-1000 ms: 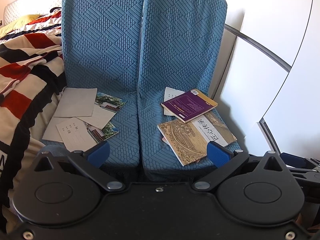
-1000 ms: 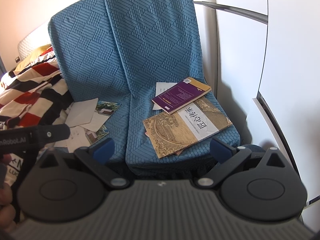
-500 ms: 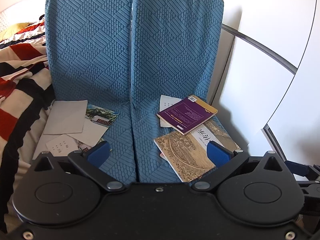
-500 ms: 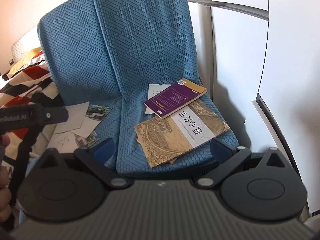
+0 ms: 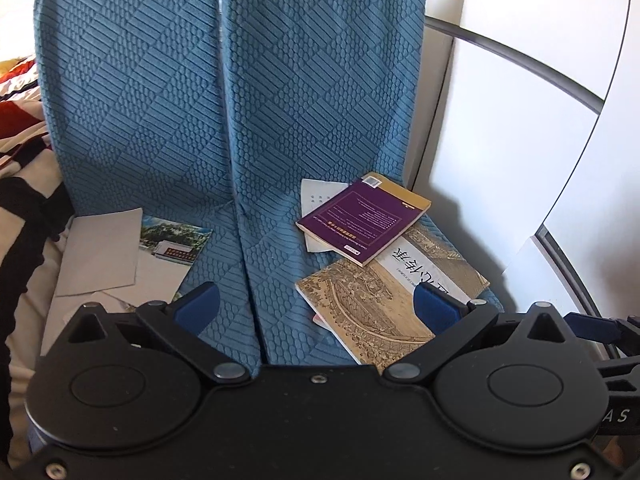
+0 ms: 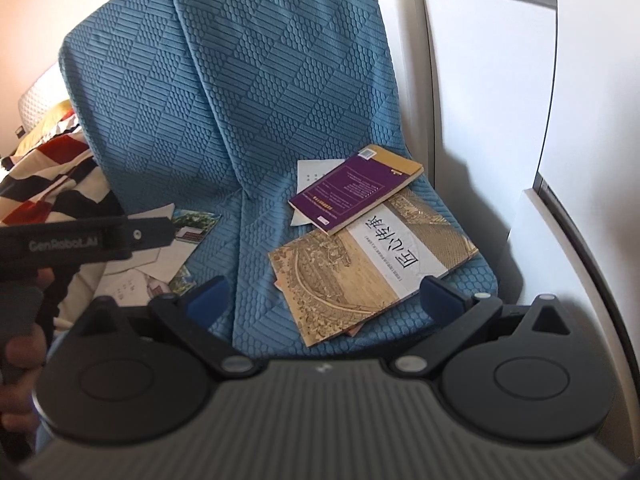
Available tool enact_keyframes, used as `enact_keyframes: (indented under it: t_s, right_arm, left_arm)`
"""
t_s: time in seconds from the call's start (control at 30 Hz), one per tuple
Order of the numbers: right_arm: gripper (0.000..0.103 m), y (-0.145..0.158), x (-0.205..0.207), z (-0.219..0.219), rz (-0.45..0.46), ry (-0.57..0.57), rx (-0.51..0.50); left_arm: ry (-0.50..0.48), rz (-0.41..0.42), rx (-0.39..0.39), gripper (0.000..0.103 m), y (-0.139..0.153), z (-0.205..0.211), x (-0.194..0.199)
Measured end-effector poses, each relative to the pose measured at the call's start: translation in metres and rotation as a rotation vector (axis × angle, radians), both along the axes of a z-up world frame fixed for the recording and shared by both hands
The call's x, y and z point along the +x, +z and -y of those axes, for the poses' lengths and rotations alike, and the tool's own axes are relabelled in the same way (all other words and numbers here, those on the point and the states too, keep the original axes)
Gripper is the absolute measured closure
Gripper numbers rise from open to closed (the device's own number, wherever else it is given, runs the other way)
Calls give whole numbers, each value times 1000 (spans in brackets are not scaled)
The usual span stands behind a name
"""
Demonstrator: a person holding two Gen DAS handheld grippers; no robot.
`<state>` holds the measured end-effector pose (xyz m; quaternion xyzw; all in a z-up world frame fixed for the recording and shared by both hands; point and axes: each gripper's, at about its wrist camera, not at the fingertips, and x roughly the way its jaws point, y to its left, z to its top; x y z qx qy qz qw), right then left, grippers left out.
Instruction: Organize objects
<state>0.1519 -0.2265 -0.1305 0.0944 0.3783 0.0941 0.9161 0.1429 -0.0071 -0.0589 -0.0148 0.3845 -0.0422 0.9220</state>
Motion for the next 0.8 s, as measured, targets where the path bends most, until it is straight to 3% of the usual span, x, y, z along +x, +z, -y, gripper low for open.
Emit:
enact_keyframes:
  t_s: [0.37,0.6,0.8]
  right_arm:
    - [3,-32,36,10,-77,-73,27]
    - [7,-69,68,17,-171,-141,84]
    - [18,-103,93,21,-252,-214,135]
  left_arm:
    - [-89,-71,-11,3,-47,5,63]
    - [-179,-135,-20,5,-88,8,115]
    - [-281,-180,-29,6,-124,15,154]
